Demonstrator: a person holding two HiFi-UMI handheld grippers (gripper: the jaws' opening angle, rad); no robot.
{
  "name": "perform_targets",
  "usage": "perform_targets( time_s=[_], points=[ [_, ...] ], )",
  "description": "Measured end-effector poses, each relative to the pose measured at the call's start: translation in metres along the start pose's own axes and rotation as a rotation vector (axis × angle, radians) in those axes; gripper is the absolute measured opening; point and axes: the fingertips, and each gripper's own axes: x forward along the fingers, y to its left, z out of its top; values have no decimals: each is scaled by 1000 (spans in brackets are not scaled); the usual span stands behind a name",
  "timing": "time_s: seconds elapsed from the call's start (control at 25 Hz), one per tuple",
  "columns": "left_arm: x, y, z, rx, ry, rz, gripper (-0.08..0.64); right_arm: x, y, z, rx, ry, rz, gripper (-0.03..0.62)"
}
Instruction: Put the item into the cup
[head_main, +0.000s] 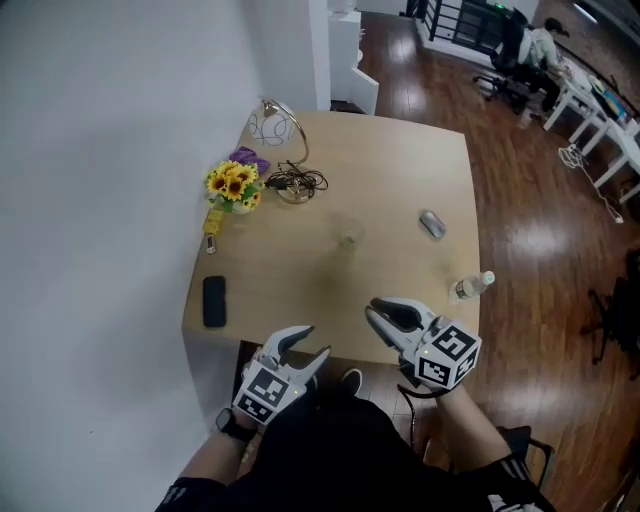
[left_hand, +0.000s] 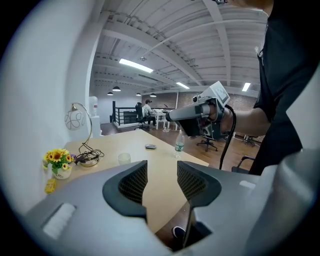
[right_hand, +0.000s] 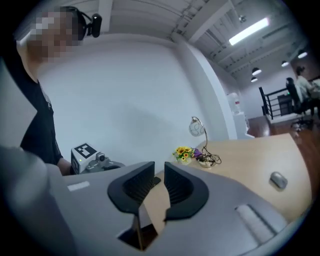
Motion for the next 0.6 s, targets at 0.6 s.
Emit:
perform_targets(
  time_s=[0.6],
  points=[
    [-121, -115, -29, 80, -58, -217, 181, -50, 206, -56, 132, -130, 17, 9]
  ],
)
